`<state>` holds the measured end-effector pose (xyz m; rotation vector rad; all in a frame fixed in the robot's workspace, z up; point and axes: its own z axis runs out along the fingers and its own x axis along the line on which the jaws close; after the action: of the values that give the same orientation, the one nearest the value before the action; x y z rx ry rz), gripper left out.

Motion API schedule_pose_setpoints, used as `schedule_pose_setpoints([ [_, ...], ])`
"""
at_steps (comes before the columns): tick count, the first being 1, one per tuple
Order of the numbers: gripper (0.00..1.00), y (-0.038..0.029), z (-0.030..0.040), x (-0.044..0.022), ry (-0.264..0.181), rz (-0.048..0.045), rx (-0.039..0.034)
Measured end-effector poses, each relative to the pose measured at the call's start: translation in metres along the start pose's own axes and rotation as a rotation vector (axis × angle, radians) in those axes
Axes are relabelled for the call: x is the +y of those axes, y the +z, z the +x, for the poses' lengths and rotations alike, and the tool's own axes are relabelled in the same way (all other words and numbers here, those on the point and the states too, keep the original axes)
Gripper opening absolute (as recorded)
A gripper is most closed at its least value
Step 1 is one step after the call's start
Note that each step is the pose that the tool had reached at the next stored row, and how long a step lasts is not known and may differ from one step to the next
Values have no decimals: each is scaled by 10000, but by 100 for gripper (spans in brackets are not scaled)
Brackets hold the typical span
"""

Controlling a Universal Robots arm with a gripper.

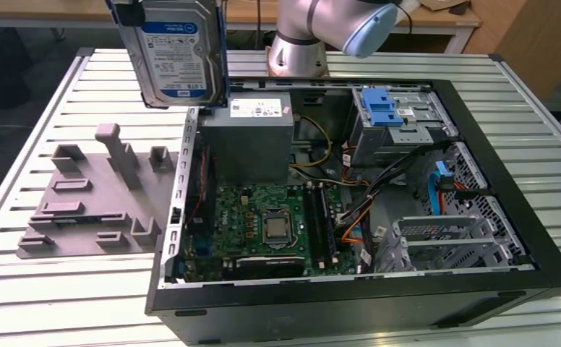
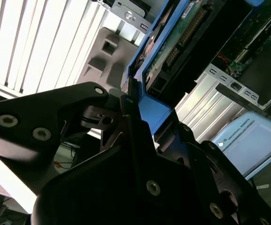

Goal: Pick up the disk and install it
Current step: 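Pick up the disk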

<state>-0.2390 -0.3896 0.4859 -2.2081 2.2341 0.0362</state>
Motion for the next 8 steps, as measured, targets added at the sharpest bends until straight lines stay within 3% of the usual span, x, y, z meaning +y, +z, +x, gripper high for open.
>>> schedule_pose_setpoints([
  [8,36,-1,-1,-77,0,0,0],
])
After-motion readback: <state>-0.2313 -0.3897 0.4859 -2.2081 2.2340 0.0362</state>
